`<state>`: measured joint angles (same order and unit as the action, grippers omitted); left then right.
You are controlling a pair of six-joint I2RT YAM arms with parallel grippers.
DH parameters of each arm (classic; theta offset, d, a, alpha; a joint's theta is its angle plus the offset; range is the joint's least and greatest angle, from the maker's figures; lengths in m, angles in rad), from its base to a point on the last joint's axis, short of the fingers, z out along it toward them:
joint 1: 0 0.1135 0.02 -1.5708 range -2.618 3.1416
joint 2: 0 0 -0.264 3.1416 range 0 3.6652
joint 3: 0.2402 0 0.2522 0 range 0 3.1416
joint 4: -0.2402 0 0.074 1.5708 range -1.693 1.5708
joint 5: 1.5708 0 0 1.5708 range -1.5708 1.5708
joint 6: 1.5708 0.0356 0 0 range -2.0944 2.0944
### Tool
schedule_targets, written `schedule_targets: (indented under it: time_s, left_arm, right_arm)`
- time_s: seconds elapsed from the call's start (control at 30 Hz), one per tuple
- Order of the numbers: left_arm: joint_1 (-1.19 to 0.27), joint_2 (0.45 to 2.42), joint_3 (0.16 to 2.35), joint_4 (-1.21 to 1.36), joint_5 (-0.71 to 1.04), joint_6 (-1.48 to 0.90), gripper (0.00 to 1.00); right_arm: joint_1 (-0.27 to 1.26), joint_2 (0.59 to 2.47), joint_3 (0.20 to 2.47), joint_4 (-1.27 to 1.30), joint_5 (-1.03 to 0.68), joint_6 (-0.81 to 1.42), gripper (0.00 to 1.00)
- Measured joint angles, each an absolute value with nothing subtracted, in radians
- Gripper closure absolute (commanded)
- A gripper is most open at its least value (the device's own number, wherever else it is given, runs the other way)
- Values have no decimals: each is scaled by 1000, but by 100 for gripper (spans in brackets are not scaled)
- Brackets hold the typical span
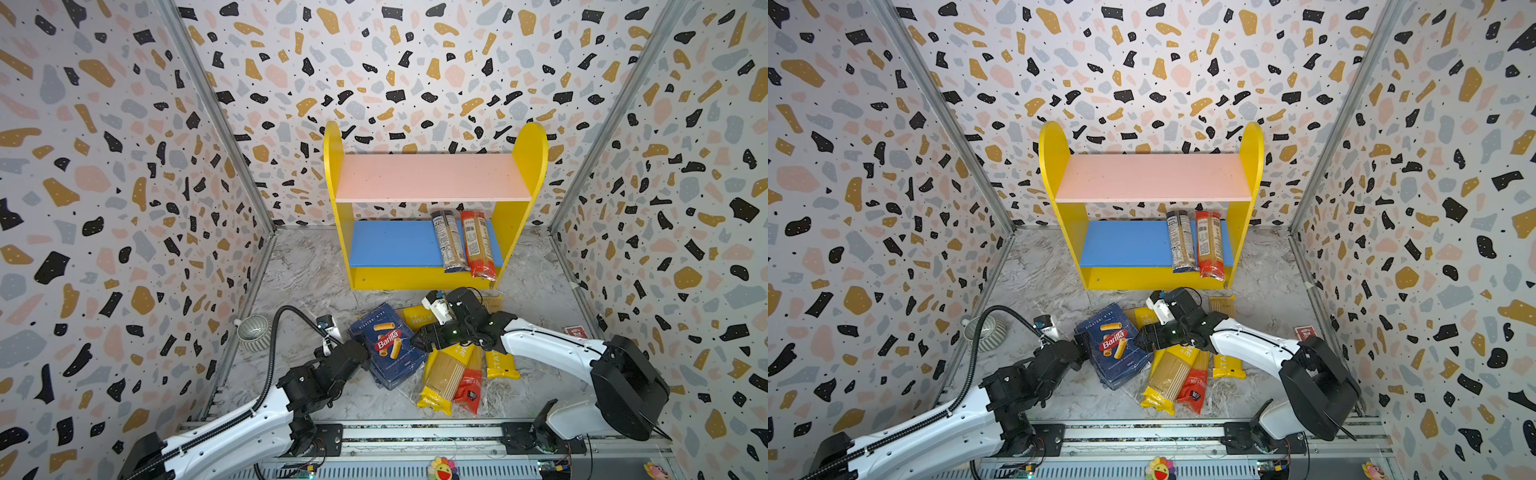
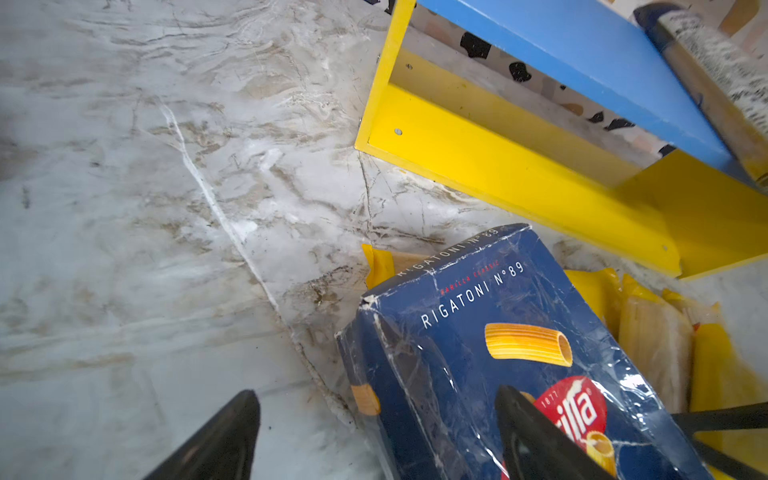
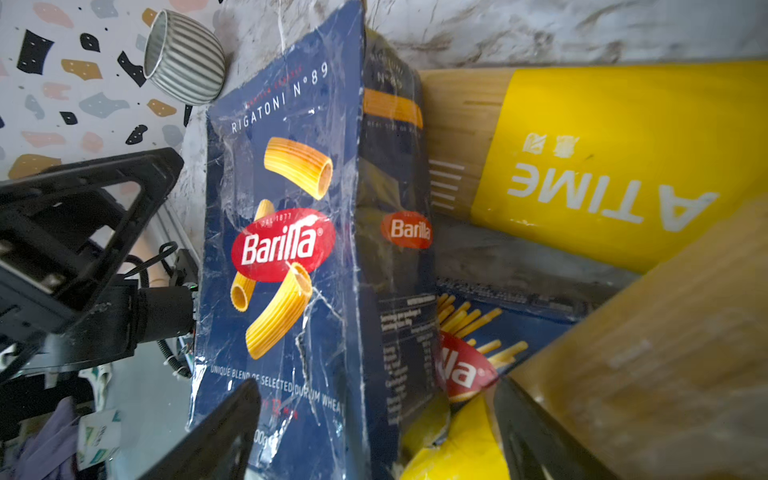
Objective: Place and organize the pasta boxes and bags onto the shelf
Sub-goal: 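Open the right gripper and move it to the blue Barilla Rigatoni box, then grasp the Barilla Rigatoni box with the right gripper and tilt it up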
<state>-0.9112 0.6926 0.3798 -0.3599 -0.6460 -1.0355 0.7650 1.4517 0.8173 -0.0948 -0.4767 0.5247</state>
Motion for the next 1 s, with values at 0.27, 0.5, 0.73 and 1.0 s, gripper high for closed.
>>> schedule_targets:
  time_s: [0.27,0.5,0.73,1.0]
  left_arm:
    - [-911,685,327,-304,-644,-1065,26]
    - [-911,700,289,-262,-636,-1073,49]
    - [-910,646,231,-233,-633,-1093,58]
    - [-905,726,213,-201,-608,-1093,65]
  right_arm:
    - [757,1538,836,-107,-555,503,8]
    - [757,1620,890,-112,-645,484,6]
    - [757,1674,927,-117,-703,466,6]
    - [751,1714,933,-78,-788,471,7]
